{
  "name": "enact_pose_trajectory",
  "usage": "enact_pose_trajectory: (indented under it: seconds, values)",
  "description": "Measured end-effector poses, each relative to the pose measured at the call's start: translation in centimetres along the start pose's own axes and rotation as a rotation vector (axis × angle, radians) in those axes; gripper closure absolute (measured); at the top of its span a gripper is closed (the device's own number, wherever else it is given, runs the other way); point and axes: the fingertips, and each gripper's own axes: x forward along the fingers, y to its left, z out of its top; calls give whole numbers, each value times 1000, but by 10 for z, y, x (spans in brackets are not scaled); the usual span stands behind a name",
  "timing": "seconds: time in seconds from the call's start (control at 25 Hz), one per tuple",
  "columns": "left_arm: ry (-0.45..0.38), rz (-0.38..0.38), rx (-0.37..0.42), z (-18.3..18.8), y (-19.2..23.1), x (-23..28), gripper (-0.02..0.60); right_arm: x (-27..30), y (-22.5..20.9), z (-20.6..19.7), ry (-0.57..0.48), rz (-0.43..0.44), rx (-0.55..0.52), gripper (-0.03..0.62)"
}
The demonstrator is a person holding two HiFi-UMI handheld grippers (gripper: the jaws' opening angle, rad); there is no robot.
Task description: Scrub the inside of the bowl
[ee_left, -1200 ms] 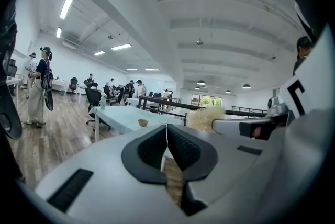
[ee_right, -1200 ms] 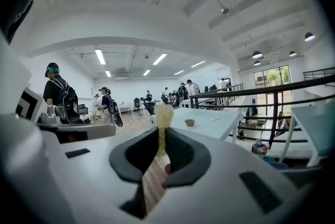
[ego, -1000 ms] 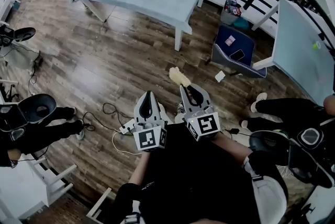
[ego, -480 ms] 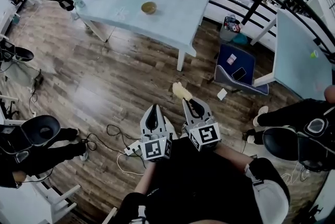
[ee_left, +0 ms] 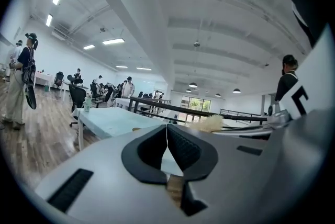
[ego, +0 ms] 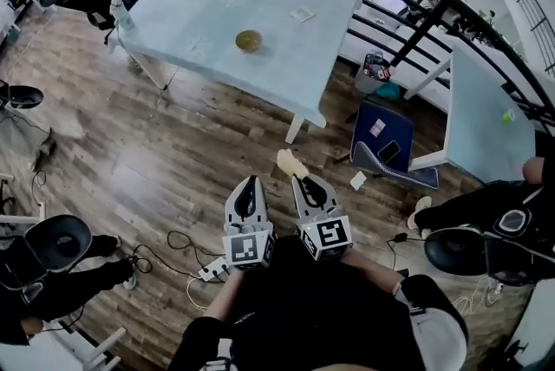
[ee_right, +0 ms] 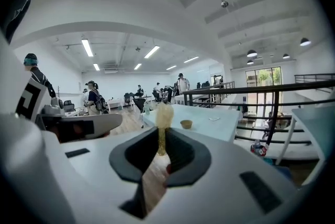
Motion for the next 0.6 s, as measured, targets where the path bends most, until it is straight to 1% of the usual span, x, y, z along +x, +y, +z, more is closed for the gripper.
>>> enact_pose_trajectory:
  seconds: [0.12,0.2,0.36,0.48,0.6]
  values:
    - [9,-8,2,9,28,15,566,31,12,14,-18,-13,1,549]
    - [27,4,19,18,49,23,566,50,24,19,-25,-4,-2,549]
    - [-6,10,54,43,87,35,566,86,50,26,-53,20,-16,549]
    - [-12,9,25,36,113,40,566,105,66,26,-42,28,-16,549]
    - [-1,7,10,34,126,46,566,117,70,27,-25,24,-24,549]
